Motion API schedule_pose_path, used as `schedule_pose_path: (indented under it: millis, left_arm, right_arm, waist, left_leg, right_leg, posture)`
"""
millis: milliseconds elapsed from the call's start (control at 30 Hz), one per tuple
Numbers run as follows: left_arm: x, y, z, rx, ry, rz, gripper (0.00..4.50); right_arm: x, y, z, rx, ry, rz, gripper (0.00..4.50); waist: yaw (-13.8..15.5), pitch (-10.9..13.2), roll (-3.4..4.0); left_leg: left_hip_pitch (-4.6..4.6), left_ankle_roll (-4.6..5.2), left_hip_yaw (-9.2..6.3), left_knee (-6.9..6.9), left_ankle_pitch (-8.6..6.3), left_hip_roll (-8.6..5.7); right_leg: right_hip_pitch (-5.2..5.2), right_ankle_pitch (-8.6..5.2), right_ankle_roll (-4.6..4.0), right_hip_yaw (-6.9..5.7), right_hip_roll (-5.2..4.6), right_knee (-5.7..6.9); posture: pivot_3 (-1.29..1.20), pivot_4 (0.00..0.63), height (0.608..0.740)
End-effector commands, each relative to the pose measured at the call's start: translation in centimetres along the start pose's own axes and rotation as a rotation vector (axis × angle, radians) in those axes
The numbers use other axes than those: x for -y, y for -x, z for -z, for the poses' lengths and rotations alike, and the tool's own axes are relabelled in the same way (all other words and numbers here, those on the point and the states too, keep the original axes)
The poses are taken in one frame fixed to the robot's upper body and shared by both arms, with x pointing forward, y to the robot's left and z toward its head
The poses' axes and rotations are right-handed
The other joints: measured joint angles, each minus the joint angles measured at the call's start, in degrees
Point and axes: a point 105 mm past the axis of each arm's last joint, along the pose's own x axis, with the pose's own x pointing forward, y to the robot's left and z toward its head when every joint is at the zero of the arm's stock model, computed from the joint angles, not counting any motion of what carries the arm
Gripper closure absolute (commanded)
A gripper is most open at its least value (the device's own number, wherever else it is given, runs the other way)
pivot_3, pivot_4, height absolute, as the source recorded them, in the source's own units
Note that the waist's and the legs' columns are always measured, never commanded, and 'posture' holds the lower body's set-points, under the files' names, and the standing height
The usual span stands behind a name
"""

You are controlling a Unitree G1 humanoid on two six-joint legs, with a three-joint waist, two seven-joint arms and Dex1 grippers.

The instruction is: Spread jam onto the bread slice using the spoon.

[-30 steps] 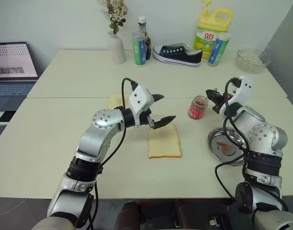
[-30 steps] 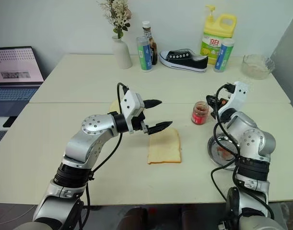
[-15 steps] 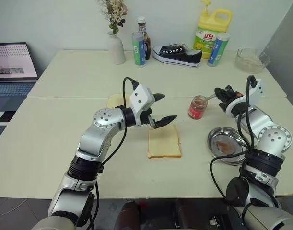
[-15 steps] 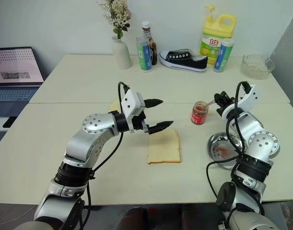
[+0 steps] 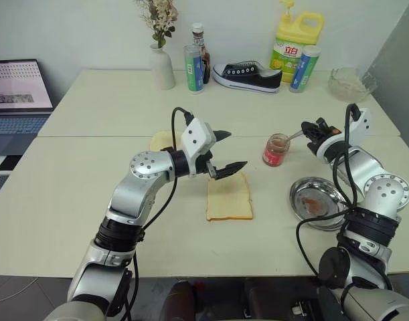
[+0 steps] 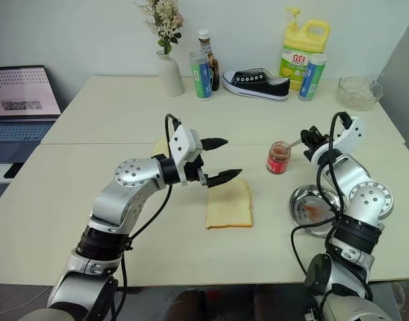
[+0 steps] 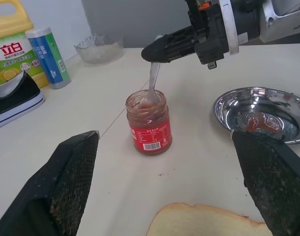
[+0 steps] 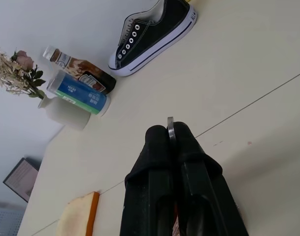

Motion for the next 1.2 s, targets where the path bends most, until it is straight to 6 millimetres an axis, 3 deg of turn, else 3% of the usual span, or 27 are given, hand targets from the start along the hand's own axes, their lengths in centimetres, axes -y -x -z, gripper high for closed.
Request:
schedule_pose_path:
  millis: [33, 600, 900, 1033, 1200]
  left_arm:
    - [-0.2, 0.1, -1.2, 0.035, -0.036, -0.001, 0.0]
    - [-0.1, -0.1, -1.3, 0.031, -0.041, 0.029, 0.0]
    - [-0.3, 0.1, -1.7, 0.035, -0.058, 0.081, 0.0]
    - [0.0, 0.4, -2.2, 0.053, -0.046, 0.128, 0.0]
    - [0.7, 1.9, -2.2, 0.025, -0.03, 0.2, 0.0]
  right_arm:
    - [-1.0, 0.2, -1.5, 0.064, -0.088, -0.042, 4.46]
    - [0.9, 0.9, -2.1, 0.133, -0.369, -0.019, 4.46]
    - [0.2, 2.2, -2.7, 0.16, -0.382, -0.074, 4.46]
    - [-1.3, 2.9, -2.8, 0.16, -0.367, -0.126, 4.46]
    - [-5.2, 4.2, -2.3, 0.106, -0.303, -0.246, 4.46]
  waist:
    - [0.0, 0.0, 0.0]
    - [0.0, 0.0, 0.0]
    - [0.0, 0.0, 0.0]
    - [0.0, 0.0, 0.0]
    - [-0.2, 0.0, 0.03]
  left_leg:
    - [0.0, 0.0, 0.0, 0.0, 0.0, 0.0]
    - [-0.01, 0.01, 0.0, -0.02, 0.0, 0.0]
    - [-0.01, 0.01, 0.0, -0.03, 0.0, 0.0]
    - [-0.01, 0.01, 0.0, -0.03, 0.0, 0.01]
    - [0.0, 0.01, -0.01, -0.03, 0.0, 0.04]
  right_leg:
    - [0.0, 0.0, 0.0, 0.0, 0.0, 0.0]
    - [0.0, 0.0, 0.0, -0.01, 0.0, -0.03]
    - [0.0, -0.01, 0.0, 0.0, 0.01, -0.04]
    - [0.0, -0.01, 0.0, -0.01, 0.02, -0.06]
    - [0.0, -0.01, 0.0, 0.0, 0.05, -0.04]
  posture:
    - [0.0, 0.15, 0.74]
    - [0.0, 0.15, 0.74]
    - [0.0, 0.15, 0.74]
    - [0.0, 0.15, 0.74]
    - [0.0, 0.15, 0.74]
